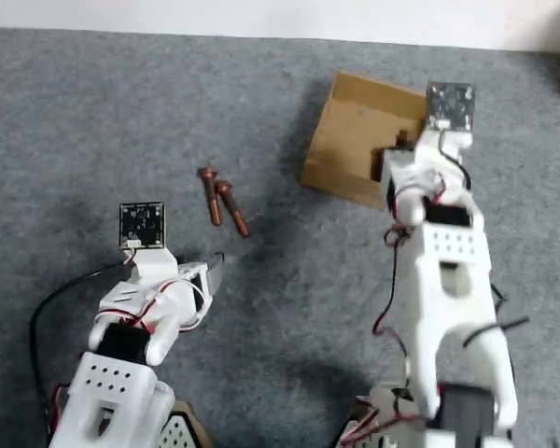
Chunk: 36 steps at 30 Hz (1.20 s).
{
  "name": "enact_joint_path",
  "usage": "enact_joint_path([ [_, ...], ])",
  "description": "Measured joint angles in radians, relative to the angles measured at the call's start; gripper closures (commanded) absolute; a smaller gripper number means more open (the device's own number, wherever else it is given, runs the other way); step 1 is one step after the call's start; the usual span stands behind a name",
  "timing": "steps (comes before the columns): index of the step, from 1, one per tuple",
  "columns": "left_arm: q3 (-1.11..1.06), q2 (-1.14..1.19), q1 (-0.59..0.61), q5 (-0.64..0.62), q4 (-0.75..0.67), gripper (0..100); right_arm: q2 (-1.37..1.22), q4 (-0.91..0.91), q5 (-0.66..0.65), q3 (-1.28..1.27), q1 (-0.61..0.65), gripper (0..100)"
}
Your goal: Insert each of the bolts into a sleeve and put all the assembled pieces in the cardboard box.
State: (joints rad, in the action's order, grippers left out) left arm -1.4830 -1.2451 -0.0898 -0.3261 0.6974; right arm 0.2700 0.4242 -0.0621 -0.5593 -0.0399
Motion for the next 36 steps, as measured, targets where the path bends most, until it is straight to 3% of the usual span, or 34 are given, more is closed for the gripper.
enact_joint_path([
  [10, 0.000, 0.000, 0.000, 0.003, 0.000, 79, -0.374, 0.000, 0.071, 0.256, -0.051, 98.8],
  [15, -0.023, 0.000, 0.000, 0.040, -0.023, 79, -0.428, 0.000, 0.084, 0.261, -0.049, 85.6],
  [18, -0.048, 0.000, 0.000, 0.040, -0.066, 79, -0.425, 0.014, 0.126, 0.273, -0.049, 84.8],
  [23, -0.048, 0.000, 0.000, 0.040, -0.078, 79, -0.427, 0.184, 0.106, 0.350, -0.052, 84.8],
  [31, -0.048, 0.000, 0.002, 0.040, -0.078, 79, -0.427, 0.700, -0.029, 0.644, -0.051, 84.8],
  [36, -0.048, 0.000, 0.002, 0.040, -0.078, 79, -0.397, 0.822, -0.029, 0.692, -0.051, 84.8],
])
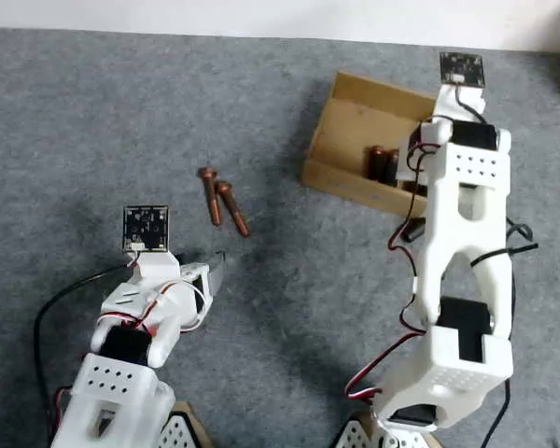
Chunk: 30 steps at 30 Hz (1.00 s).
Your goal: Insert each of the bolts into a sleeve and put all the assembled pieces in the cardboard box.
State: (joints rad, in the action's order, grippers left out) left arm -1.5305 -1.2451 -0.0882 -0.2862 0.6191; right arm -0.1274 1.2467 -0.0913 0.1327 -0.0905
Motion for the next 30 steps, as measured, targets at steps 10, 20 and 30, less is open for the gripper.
enact_joint_path([
  [10, 0.000, 0.000, 0.000, 0.000, 0.000, 79, 0.400, -0.210, 0.169, -0.522, -0.006, 84.8],
  [20, 0.000, 0.000, 0.000, 0.000, 0.000, 79, 0.267, -0.258, 0.313, -0.562, -0.051, 84.8],
  [30, 0.000, 0.000, 0.000, 0.000, 0.000, 79, 0.009, -0.262, 0.373, -0.410, -0.052, 84.8],
])
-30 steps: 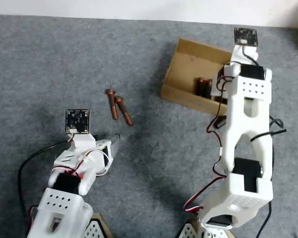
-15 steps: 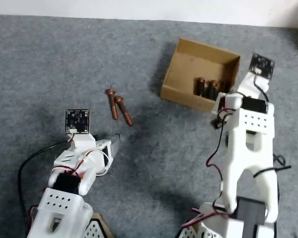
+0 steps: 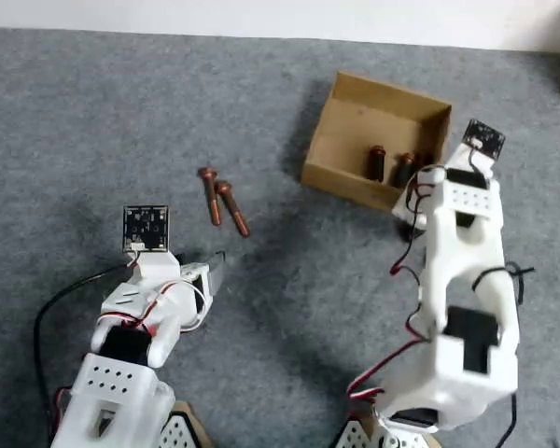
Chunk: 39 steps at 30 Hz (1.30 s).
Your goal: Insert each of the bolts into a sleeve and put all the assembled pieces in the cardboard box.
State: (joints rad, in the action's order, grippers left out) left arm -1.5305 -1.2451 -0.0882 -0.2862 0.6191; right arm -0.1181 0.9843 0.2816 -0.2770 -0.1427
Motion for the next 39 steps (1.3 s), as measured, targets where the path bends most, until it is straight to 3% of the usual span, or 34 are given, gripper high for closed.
enact_joint_path([
  [13, 0.000, 0.000, 0.000, 0.000, 0.000, 78, -0.270, 0.000, 0.034, 0.187, 0.000, 85.1],
  [15, 0.000, 0.000, 0.000, 0.000, 0.000, 78, -0.273, 0.000, 0.034, 0.192, 0.000, 88.3],
  [17, 0.000, 0.000, 0.000, 0.000, 0.000, 78, -0.273, 0.000, 0.017, 0.192, 0.000, 99.1],
  [29, 0.094, 0.000, 0.014, 0.000, 0.044, 79, -0.275, 0.002, -0.078, 0.189, -0.012, 99.2],
  [34, 0.221, 0.029, 0.037, 0.000, 0.144, 79, -0.201, -0.025, -0.103, 0.092, 0.026, 99.2],
  [39, 0.367, 0.295, 0.035, 0.000, 0.146, 78, 0.018, -0.176, -0.155, -0.175, 0.123, 99.2],
])
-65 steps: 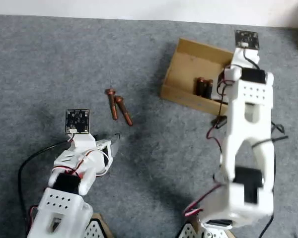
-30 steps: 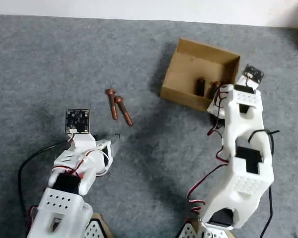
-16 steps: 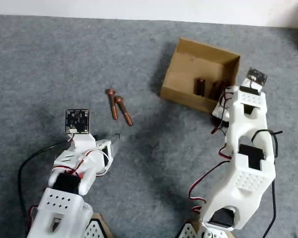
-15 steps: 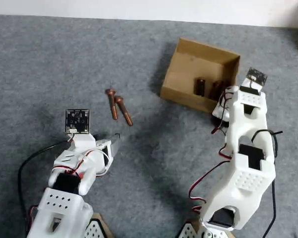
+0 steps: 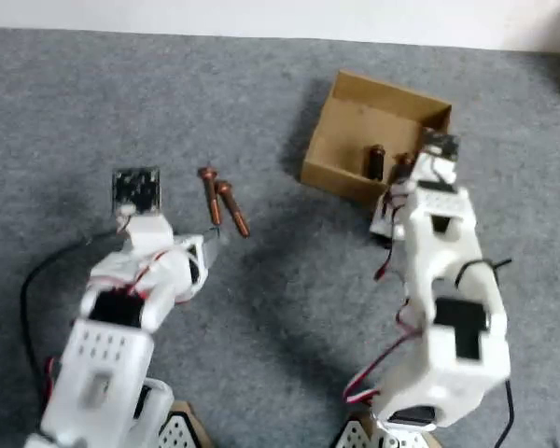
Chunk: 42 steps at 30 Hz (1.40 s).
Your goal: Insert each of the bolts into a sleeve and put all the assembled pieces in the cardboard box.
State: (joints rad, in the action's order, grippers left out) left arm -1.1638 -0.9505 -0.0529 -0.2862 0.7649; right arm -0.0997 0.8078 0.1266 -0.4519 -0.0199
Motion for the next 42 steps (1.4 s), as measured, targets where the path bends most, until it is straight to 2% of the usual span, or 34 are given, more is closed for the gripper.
enact_joint_path([
  [9, 0.376, 0.598, 0.021, 0.000, 0.000, 79, 0.465, -0.239, -0.074, -0.420, 0.083, 99.2],
  [18, 0.677, 0.996, 0.048, -0.017, 0.000, 79, 0.594, -0.316, -0.121, -0.520, 0.115, 99.2],
  [30, 0.971, 1.307, 0.046, -0.044, 0.000, 79, 0.603, -0.316, -0.121, -0.523, 0.117, 99.2],
  [32, 1.007, 1.359, 0.046, -0.068, 0.000, 84, 0.621, -0.318, -0.121, -0.543, 0.124, 99.2],
  [35, 1.053, 1.413, 0.041, -0.078, 0.000, 99, 0.743, -0.356, -0.124, -0.646, 0.161, 99.2],
  [38, 1.099, 1.452, 0.034, -0.080, 0.000, 97, 0.954, -0.390, -0.163, -0.796, 0.221, 99.2],
  [42, 1.114, 1.465, 0.031, -0.084, 0.002, 99, 1.280, -0.393, -0.184, -0.977, 0.276, 99.3],
])
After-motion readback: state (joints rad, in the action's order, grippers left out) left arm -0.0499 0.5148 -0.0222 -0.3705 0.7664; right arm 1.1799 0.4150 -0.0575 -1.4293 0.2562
